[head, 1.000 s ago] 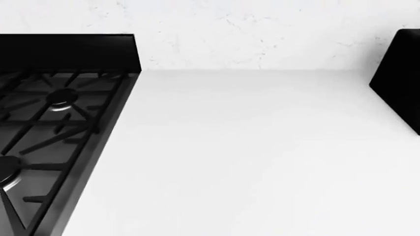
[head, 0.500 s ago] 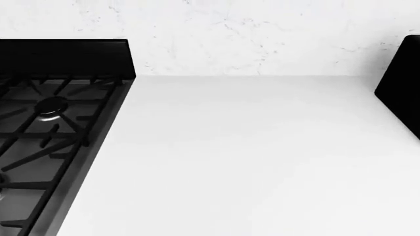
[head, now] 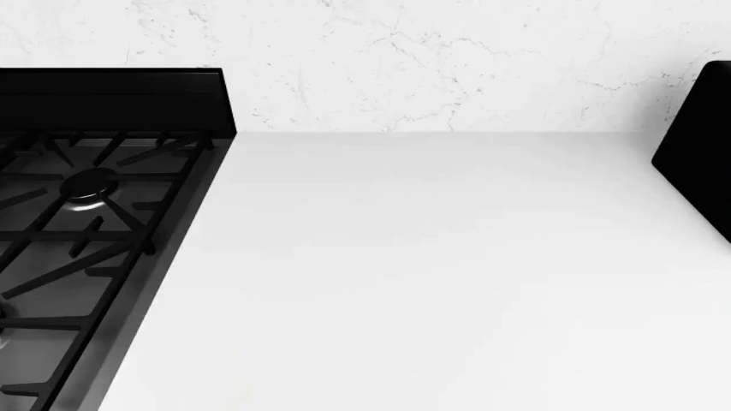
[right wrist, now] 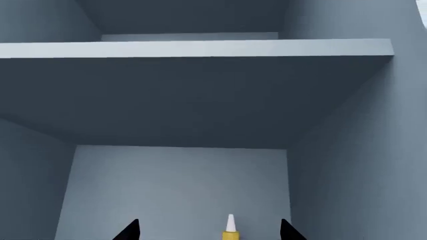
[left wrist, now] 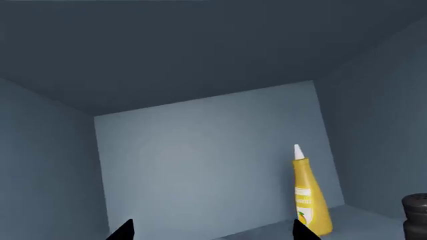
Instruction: Pick and place the shaker into the drawer. Then close the cabinet.
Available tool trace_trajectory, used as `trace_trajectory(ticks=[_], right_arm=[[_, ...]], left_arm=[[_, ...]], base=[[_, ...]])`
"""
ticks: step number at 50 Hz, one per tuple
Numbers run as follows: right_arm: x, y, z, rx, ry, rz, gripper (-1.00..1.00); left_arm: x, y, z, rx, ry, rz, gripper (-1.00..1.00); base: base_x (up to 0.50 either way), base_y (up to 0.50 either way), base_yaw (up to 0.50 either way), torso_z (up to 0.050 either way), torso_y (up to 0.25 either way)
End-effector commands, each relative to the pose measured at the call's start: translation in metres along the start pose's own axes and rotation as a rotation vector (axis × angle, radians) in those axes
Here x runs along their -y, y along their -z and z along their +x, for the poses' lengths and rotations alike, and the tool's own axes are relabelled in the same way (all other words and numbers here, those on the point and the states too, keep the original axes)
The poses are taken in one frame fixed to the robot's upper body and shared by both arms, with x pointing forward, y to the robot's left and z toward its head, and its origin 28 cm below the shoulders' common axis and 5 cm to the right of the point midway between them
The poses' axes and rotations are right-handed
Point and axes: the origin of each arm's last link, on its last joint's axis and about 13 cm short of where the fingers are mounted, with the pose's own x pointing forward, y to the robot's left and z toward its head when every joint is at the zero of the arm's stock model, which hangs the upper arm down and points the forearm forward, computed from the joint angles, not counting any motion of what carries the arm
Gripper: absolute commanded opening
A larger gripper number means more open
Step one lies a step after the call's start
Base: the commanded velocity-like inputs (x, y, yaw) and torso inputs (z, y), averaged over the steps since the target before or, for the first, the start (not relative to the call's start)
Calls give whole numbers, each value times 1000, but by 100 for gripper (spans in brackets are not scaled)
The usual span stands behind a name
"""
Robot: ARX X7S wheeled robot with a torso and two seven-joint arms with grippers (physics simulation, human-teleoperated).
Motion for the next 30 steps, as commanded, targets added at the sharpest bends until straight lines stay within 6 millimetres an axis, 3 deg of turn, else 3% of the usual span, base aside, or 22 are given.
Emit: trace_trajectory(ticks=[1,30], right_arm=[[5,4,-1,-8,5,6,100],[8,-8,-9,5,-8,14,100]], left_arm=[[-2,-8,-16,-83,-46,-18,100],[-6,-17,-31,-107,-128,-37,100]], base=[[0,0,0,0,0],[0,0,0,0,0]])
